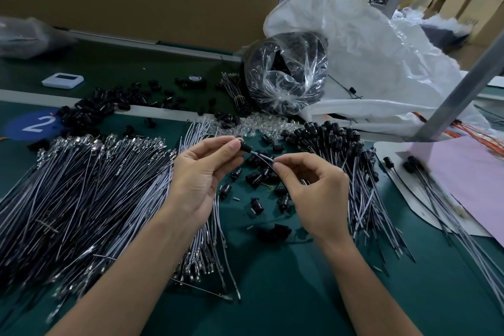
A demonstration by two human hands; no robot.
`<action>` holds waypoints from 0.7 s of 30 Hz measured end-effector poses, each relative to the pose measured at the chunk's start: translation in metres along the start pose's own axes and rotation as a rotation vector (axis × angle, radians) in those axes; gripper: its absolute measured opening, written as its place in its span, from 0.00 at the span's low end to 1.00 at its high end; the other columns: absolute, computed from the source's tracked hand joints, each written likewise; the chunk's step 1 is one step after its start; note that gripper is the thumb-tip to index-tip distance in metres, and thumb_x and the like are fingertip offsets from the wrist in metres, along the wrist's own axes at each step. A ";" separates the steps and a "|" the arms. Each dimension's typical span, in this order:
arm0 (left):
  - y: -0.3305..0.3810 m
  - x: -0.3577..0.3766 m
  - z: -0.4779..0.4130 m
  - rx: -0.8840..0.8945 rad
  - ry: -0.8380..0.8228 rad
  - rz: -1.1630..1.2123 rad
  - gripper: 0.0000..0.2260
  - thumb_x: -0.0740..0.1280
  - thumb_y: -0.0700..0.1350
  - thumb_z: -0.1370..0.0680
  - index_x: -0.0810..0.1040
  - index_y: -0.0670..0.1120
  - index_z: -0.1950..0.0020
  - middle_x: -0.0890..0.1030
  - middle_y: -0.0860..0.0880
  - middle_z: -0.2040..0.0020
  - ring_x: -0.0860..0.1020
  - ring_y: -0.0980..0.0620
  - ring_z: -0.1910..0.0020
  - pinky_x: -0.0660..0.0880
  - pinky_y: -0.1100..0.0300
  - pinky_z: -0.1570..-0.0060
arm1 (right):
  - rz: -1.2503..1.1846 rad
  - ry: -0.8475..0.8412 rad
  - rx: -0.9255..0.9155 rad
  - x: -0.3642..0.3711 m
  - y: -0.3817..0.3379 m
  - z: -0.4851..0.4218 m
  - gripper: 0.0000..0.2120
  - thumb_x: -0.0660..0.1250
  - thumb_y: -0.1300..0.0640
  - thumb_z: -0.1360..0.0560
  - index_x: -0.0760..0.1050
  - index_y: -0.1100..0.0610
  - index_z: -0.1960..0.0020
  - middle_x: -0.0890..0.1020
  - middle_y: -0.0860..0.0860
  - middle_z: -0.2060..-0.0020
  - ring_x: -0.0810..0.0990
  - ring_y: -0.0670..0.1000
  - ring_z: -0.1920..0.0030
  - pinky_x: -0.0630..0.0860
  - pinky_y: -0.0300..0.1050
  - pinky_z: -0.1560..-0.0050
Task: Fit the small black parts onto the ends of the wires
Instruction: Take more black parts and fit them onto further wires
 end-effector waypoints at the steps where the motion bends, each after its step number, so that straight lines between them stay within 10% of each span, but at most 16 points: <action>1: 0.000 0.000 0.000 -0.003 0.001 0.000 0.04 0.73 0.37 0.38 0.86 0.43 0.65 0.86 0.45 0.61 0.85 0.52 0.63 0.80 0.65 0.61 | -0.011 0.005 0.012 -0.001 0.001 0.000 0.03 0.75 0.62 0.29 0.84 0.56 0.56 0.84 0.47 0.63 0.82 0.46 0.62 0.80 0.42 0.59; 13: -0.009 0.009 0.004 0.000 -0.089 -0.070 0.09 0.76 0.41 0.41 0.86 0.43 0.62 0.86 0.44 0.60 0.85 0.51 0.61 0.80 0.64 0.62 | 0.001 0.001 -0.018 0.004 -0.003 0.002 0.04 0.75 0.64 0.29 0.83 0.56 0.57 0.84 0.46 0.63 0.82 0.45 0.63 0.78 0.36 0.60; 18: -0.013 0.008 0.004 -0.036 -0.078 -0.106 0.23 0.77 0.40 0.40 0.83 0.43 0.45 0.86 0.42 0.55 0.85 0.51 0.57 0.80 0.64 0.60 | 0.000 -0.019 -0.018 0.006 -0.004 0.003 0.06 0.77 0.64 0.30 0.83 0.57 0.55 0.84 0.45 0.63 0.83 0.44 0.61 0.78 0.35 0.57; 21: -0.014 0.012 0.005 -0.043 -0.139 -0.159 0.12 0.76 0.40 0.39 0.87 0.44 0.57 0.86 0.43 0.56 0.85 0.51 0.56 0.80 0.64 0.59 | 0.045 -0.027 -0.036 0.004 -0.005 0.002 0.09 0.77 0.64 0.31 0.83 0.57 0.51 0.84 0.46 0.62 0.82 0.43 0.60 0.78 0.35 0.56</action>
Point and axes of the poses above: each hand's wrist, its own z-axis away from the middle knuckle, its own x-axis out of the palm, y = z × x, the point moved 5 cm from there along -z, towards the middle knuckle
